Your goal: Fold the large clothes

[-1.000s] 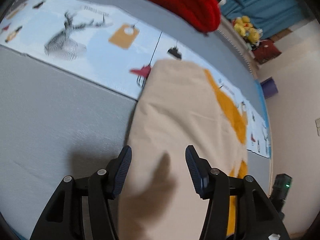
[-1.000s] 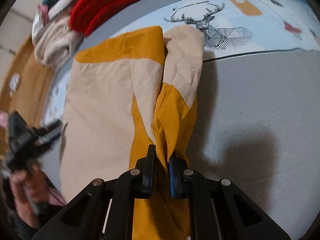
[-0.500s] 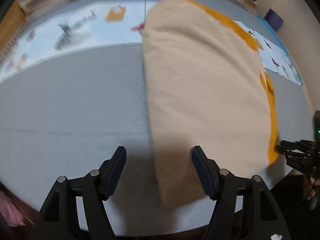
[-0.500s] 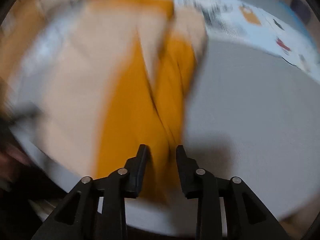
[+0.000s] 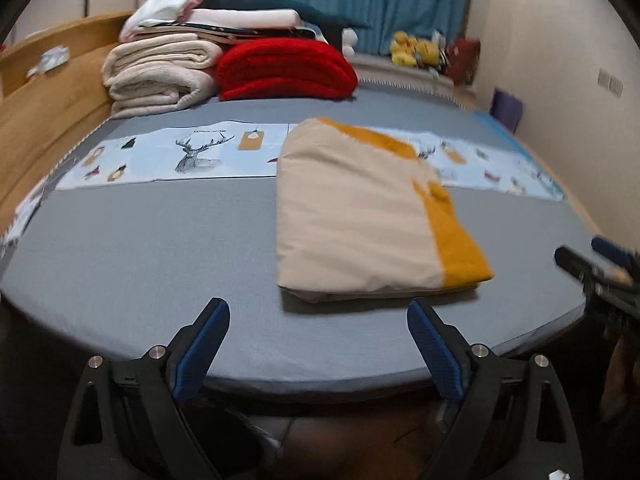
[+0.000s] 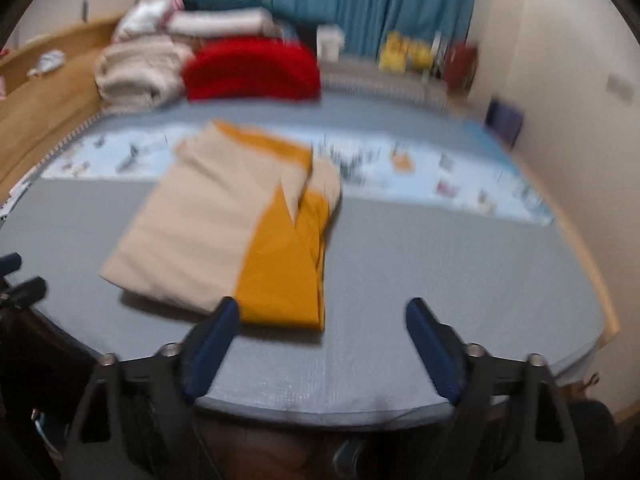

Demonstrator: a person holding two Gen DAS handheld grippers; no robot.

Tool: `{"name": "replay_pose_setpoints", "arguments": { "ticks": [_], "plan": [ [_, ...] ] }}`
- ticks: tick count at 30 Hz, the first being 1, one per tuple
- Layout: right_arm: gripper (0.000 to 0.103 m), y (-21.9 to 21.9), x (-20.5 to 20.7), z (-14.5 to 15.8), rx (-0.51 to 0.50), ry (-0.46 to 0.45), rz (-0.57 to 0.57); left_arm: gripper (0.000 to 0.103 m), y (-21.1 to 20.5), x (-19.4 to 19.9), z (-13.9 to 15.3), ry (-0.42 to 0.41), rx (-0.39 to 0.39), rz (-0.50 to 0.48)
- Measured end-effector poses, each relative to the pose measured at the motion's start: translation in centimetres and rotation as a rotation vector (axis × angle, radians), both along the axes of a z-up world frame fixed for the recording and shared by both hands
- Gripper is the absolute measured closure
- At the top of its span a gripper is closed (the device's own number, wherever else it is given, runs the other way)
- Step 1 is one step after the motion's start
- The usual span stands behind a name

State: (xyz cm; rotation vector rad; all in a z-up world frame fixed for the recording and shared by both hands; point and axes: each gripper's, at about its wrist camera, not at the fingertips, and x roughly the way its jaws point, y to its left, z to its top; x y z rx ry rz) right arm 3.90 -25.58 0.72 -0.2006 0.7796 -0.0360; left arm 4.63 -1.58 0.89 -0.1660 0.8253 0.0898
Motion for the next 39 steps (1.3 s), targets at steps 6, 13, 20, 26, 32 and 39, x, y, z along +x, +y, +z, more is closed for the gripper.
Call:
{"name": "replay_pose_setpoints", "arguments": {
  "ticks": [6, 13, 20, 26, 32, 39],
  "plan": [
    [0.012, 4.1, -3.3, 0.4, 0.024, 0.015, 0.037, 0.014, -1.9, -0.6, -0.2, 0.002, -0.008, -0.013],
    [0.012, 5.7, -1.6, -1.5, 0.041, 0.067, 0.057, 0.014, -1.4, 0.8, -1.2, 0.031, -0.017, 0.009],
    [0.012, 6.0, -1.3, -1.7, 0.056, 0.066, 0.063, 0.014, -1.4, 0.7, -1.6, 0.045, -0.017, -0.001],
    [0.012, 6.3, -1.4, -1.8, 0.049, 0.063, 0.076, 0.014, -1.6, 0.9, -1.9, 0.060, -0.022, -0.003],
    [0.012, 6.2, -1.4, -1.9, 0.051, 0.061, 0.076, 0.014, -1.8, 0.9, -1.8, 0.047, -0.008, -0.008],
    [0.012, 6.3, -1.4, -1.9, 0.053, 0.063, 0.071, 0.014, -1.7, 1.0, -1.9, 0.054, -0.020, -0.010]
  ]
}}
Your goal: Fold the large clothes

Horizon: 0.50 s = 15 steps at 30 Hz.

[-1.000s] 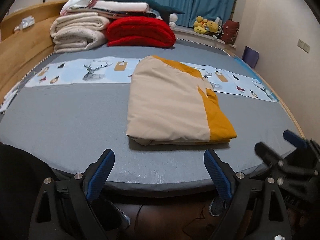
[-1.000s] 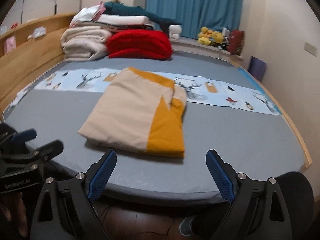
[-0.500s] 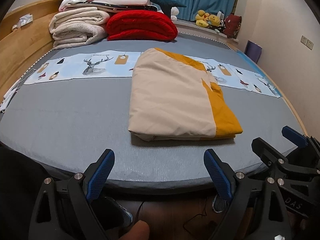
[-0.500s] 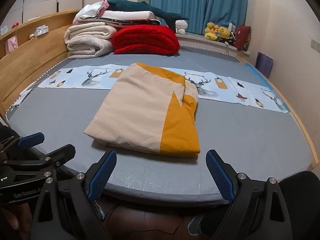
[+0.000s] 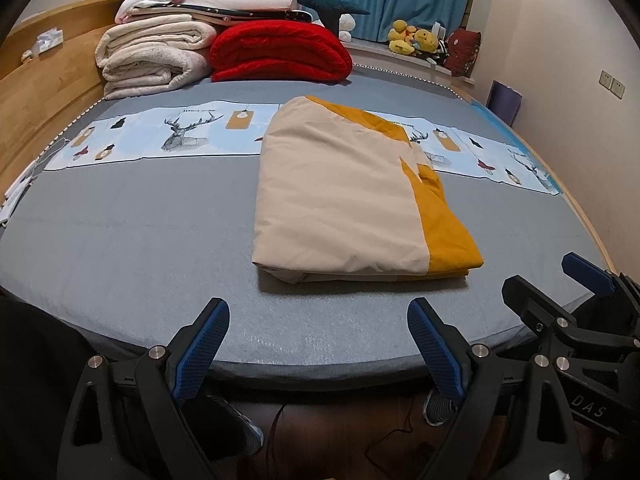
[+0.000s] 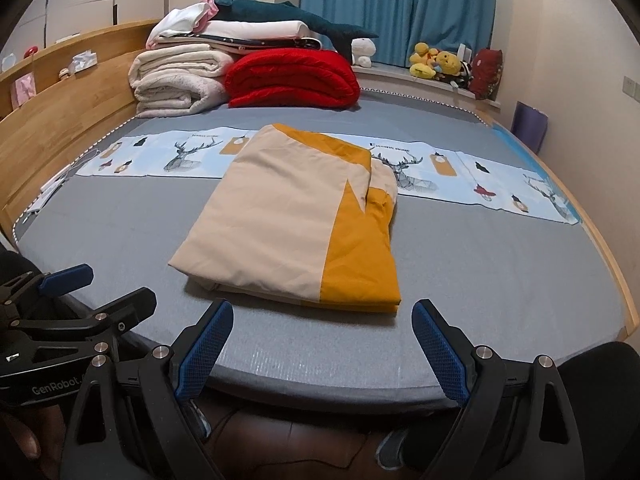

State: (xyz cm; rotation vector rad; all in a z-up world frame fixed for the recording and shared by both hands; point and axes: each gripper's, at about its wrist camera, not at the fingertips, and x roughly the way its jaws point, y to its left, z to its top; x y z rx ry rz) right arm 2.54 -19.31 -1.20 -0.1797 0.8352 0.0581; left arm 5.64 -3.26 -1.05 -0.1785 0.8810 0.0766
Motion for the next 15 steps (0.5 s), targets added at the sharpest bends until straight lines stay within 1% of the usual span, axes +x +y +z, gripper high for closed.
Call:
{"name": "replay_pose_setpoints", "arguments": {
  "ticks": [15],
  "plan": [
    [0.012, 0.06, 0.02, -0.02, -0.001, 0.000, -0.002, 0.014, -0.03, -0.02, -0.30, 0.007, -0.003, -0.002]
  ]
}}
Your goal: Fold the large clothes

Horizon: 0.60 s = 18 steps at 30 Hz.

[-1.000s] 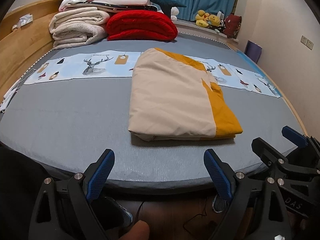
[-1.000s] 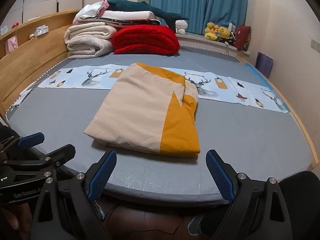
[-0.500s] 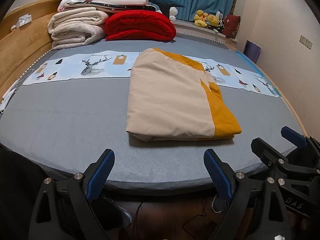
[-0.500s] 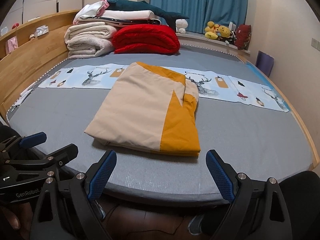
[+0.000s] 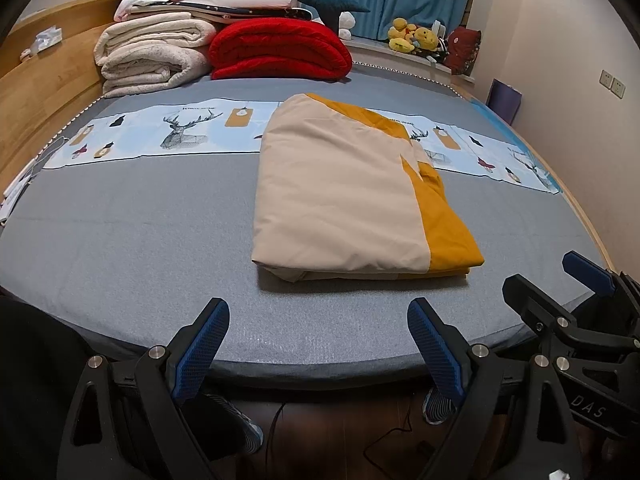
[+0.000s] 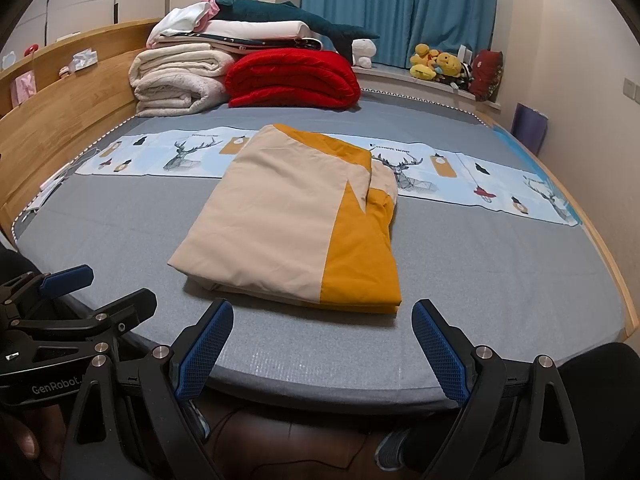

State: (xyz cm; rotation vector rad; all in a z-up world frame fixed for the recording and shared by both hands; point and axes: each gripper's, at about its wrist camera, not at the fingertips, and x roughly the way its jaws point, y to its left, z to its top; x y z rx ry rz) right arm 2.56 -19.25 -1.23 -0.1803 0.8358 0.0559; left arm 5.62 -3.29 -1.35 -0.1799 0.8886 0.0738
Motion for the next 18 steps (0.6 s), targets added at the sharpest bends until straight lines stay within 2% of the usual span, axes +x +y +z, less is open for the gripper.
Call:
{"name": "replay_pose_setpoints", "arguments": {
  "ticks": [18],
  "plan": [
    [0.012, -0.01, -0.03, -0.08, -0.001, 0.002, -0.003, 0.014, -0.22, 0.01, -0.13, 0.002, 0.001, -0.001]
  ]
}}
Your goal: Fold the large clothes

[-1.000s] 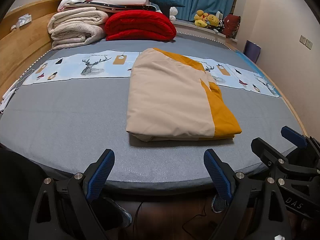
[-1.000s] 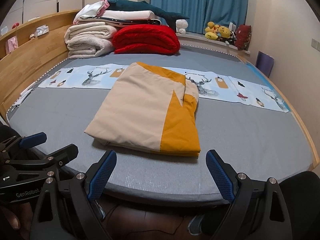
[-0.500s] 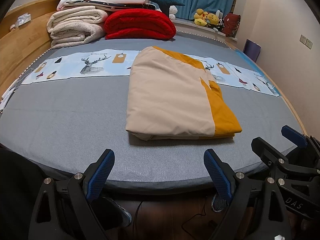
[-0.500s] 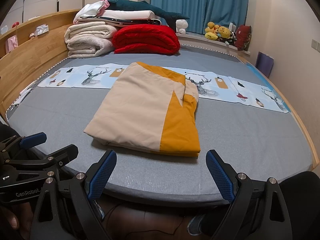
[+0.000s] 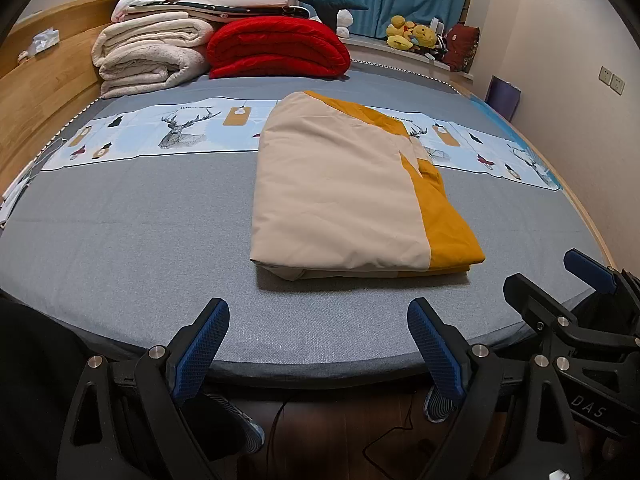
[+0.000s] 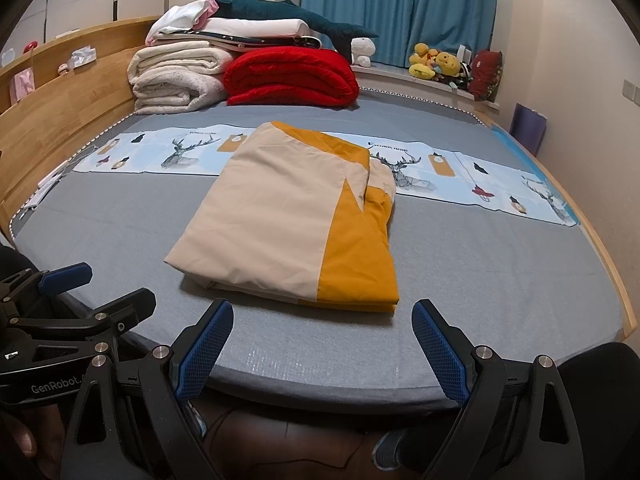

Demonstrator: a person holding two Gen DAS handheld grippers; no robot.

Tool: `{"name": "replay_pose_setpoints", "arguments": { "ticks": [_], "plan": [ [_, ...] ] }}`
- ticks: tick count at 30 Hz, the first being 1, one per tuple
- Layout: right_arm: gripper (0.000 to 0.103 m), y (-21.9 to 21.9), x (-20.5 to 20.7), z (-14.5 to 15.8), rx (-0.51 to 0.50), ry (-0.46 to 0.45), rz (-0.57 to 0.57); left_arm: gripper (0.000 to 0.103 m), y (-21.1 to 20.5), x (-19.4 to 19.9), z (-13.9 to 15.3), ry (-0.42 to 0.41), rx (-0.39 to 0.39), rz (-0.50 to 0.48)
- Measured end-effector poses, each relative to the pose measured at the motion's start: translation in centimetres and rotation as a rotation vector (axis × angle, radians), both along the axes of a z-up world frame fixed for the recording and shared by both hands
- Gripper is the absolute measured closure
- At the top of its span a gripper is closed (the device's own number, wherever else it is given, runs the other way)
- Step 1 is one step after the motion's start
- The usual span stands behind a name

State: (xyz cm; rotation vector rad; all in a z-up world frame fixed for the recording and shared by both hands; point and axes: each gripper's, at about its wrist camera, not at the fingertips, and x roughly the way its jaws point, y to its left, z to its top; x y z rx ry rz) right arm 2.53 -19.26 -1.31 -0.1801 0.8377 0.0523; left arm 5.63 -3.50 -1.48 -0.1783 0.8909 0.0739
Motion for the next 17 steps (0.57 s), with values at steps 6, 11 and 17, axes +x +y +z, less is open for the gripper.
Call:
{"name": "replay_pose_setpoints", "arguments": {
  "ticks": [6, 11, 17],
  "plan": [
    [0.012, -0.05, 0.01, -0.04, -0.001, 0.000, 0.000, 0.014, 0.02, 0.01, 0.01, 0.001, -0.001, 0.001],
    [0.012, -0.09, 0.01, -0.04, 0.000, 0.001, 0.002, 0.014, 0.05, 0.03, -0.02, 0.001, -0.001, 0.000],
    [0.012, -0.12, 0.01, -0.07, 0.000, 0.002, 0.001, 0.014, 0.05, 0.03, 0.03, 0.002, 0.000, 0.000]
  ]
}}
